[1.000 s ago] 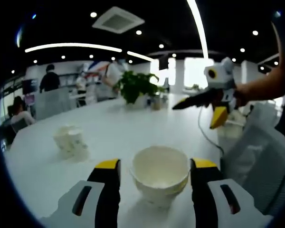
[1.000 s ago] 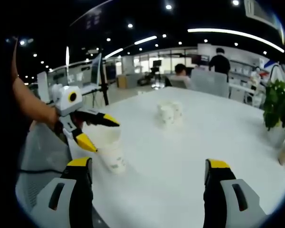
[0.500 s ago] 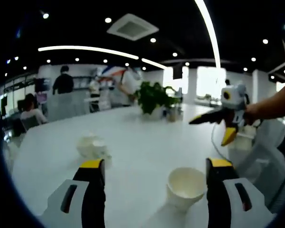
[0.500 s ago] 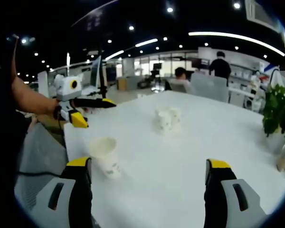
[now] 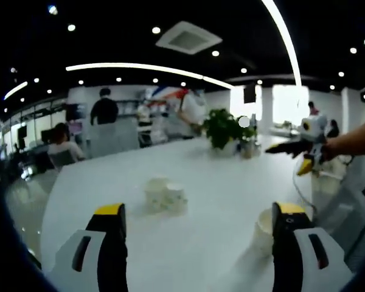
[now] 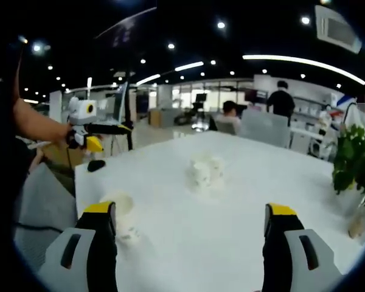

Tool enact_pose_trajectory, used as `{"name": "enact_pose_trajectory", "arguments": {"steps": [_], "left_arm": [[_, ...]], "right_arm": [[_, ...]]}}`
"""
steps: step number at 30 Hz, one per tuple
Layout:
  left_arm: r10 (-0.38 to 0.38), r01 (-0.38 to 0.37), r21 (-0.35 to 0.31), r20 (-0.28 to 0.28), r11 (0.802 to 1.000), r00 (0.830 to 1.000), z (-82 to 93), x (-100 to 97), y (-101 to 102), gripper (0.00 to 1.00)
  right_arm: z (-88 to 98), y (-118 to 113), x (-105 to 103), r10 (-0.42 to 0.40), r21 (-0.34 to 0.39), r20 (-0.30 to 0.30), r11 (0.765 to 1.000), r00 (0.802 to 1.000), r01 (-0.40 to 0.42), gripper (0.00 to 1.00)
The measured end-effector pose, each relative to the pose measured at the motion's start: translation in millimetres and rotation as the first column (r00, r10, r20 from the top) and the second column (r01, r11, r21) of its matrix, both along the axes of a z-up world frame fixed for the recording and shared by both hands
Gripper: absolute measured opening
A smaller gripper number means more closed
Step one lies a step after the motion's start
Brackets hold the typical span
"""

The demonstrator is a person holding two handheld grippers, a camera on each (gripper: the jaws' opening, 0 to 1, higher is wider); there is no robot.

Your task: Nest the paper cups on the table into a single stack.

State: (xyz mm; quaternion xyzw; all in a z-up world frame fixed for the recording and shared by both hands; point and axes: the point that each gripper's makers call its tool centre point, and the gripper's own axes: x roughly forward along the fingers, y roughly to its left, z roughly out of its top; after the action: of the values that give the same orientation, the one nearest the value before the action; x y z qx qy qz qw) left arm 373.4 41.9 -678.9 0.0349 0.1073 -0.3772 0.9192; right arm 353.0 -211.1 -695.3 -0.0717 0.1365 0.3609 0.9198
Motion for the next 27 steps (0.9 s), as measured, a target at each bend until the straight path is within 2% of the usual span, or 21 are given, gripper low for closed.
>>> {"name": "enact_pose_trajectory", "arguments": {"steps": [5,7,14,17,20,27], "left_arm": [[0.019,-0.018,0.029,-0.004,0.999,1.000,-5.2,-11.0,17,0.98],[0.029,-0.029,0.023,-0.009,0.999,1.000,-9.1,-14.2,24,0.98],[0.065,-0.064,0.023,-0.028,0.998,0.998,-17.9,-22.4,33,0.98],[0.069,-0.068,0.032,-0.024,0.997,0.997,-16.7,-22.7,34,0.98],[0.072,-0.072,0.021,-0.008,0.997,0.997,-9.4,-19.0,33,0.98],[0.056,-0.056,0.036,0.011,0.998,0.998,-3.3,-14.4,29,0.98]], "right_arm": [[3.7,2,8,0.002,0.004,0.022,1.000,1.000,-0.002,1.00],[-0.1,3,10,0.015,-0.023,0.012,1.000,1.000,-0.015,1.00],[0.7,5,15,0.030,-0.031,0.045,0.999,0.999,-0.028,1.00],[1.0,4,17,0.025,-0.018,0.047,1.000,0.999,-0.024,1.00],[2.5,4,16,0.024,0.023,0.035,0.999,0.999,-0.025,1.00],[-0.3,-2,16,0.008,0.014,0.035,1.000,0.999,-0.009,1.00]]}}
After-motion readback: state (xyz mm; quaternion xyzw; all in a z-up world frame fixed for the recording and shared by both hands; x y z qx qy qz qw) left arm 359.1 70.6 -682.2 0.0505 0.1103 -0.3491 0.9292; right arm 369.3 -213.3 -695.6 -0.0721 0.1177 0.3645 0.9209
